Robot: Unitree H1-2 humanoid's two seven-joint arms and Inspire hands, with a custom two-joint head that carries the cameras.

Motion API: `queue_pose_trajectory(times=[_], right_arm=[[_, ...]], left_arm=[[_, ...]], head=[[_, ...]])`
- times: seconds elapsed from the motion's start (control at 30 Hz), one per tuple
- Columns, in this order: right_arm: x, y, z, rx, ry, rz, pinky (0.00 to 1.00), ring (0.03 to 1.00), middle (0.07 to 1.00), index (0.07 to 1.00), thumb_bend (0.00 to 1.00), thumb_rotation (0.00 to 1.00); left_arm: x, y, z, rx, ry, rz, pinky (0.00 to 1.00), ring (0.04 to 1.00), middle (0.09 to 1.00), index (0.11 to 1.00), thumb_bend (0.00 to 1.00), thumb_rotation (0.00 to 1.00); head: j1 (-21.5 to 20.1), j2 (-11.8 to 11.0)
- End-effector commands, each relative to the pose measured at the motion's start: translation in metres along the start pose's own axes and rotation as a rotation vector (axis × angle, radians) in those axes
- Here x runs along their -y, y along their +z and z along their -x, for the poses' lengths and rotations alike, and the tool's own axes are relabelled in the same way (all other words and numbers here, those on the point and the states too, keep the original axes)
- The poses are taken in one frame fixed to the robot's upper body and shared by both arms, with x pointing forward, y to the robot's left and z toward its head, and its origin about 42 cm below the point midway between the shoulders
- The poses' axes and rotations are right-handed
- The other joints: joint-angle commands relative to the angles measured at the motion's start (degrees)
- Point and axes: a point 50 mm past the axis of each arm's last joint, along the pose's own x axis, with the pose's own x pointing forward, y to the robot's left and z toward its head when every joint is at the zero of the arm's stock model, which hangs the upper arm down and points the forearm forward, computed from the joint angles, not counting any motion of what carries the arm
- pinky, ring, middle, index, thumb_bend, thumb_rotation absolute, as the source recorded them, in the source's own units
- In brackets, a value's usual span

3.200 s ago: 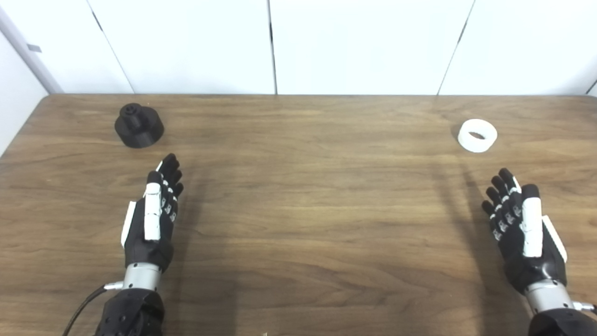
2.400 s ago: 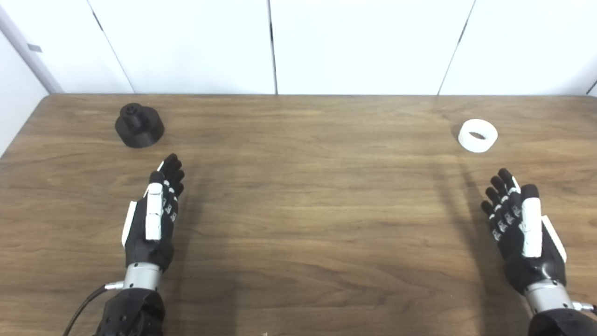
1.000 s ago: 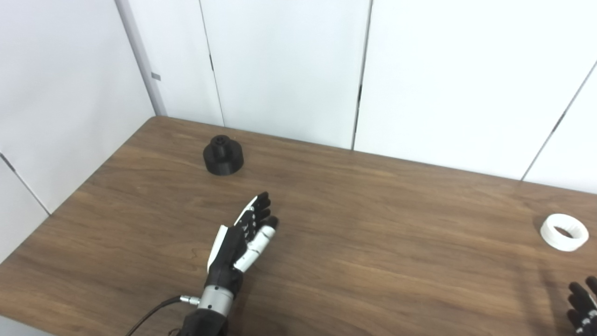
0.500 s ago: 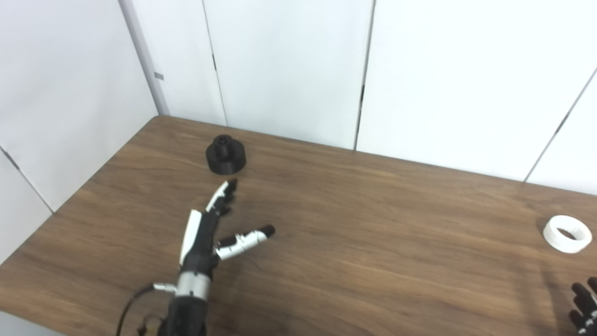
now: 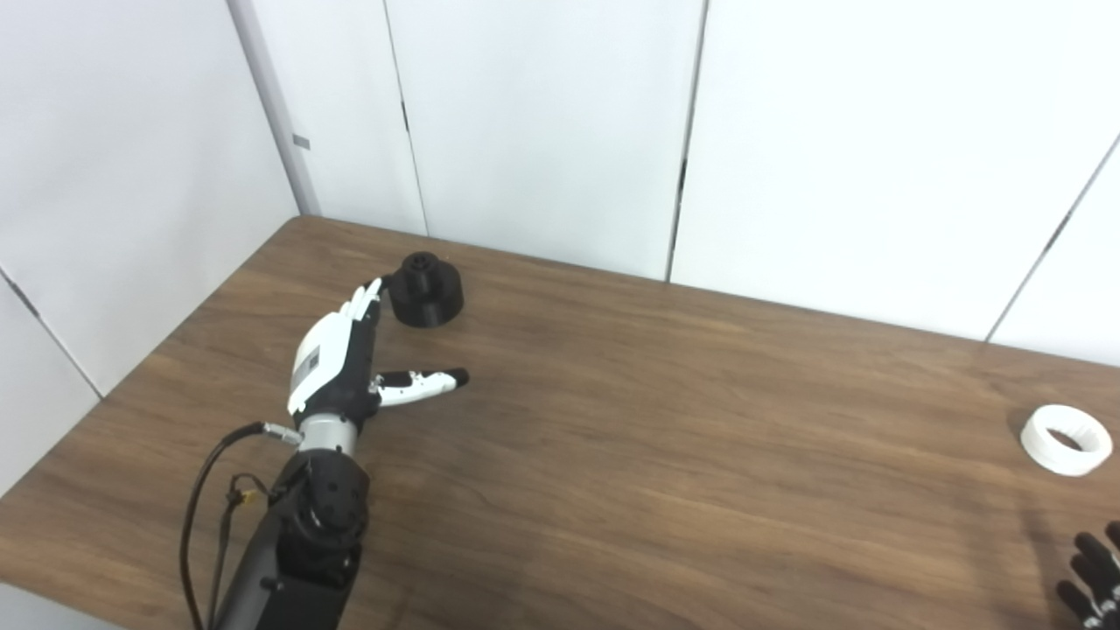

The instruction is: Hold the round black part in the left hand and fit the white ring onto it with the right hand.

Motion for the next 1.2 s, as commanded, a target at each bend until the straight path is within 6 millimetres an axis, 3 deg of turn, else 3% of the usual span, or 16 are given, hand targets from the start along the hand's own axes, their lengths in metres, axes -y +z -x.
queue_pose_trajectory(times=[0.0,0.17,0.4,0.57,0.77,1.0,1.17], right_arm=[[-0.001,0.009,-0.006,0.074,0.012,-0.005,0.93,0.949,0.917,0.954,0.69,1.0],[-0.004,0.009,-0.006,0.07,0.01,-0.002,0.94,0.947,0.91,0.949,0.7,1.0],[-0.005,0.007,-0.006,0.07,0.011,-0.008,0.86,0.924,0.906,0.934,0.73,1.0],[-0.007,0.006,-0.007,0.065,0.01,0.0,0.93,0.944,0.917,0.946,0.78,1.0],[-0.009,0.006,-0.005,0.068,0.014,0.004,0.9,0.952,0.933,0.956,0.79,1.0],[-0.012,0.007,-0.002,0.065,0.011,0.005,0.95,0.961,0.924,0.954,0.81,1.0],[-0.013,0.009,0.0,0.067,0.013,0.008,0.92,0.959,0.927,0.959,0.82,1.0]], left_arm=[[-0.022,0.012,-0.025,0.039,0.099,-0.048,1.0,1.0,1.0,0.938,1.0,0.28],[-0.023,0.002,-0.054,0.007,0.103,-0.077,1.0,1.0,0.998,0.917,1.0,0.28],[-0.024,-0.008,-0.085,-0.046,0.106,-0.132,1.0,1.0,0.987,0.916,1.0,0.3],[-0.025,-0.011,-0.103,-0.068,0.107,-0.141,1.0,1.0,0.983,0.915,1.0,0.31],[-0.029,-0.01,-0.119,-0.101,0.096,-0.23,1.0,1.0,0.985,0.91,1.0,0.32],[-0.035,-0.002,-0.134,-0.095,0.083,-0.286,1.0,1.0,1.0,0.903,1.0,0.31],[-0.034,0.002,-0.143,-0.083,0.058,-0.287,1.0,1.0,1.0,0.891,1.0,0.31]], head=[[-0.13,-0.03],[-0.23,-0.19],[-0.14,-0.54],[-0.55,-0.67],[-0.86,-0.62],[-1.0,-0.24],[-0.98,0.21]])
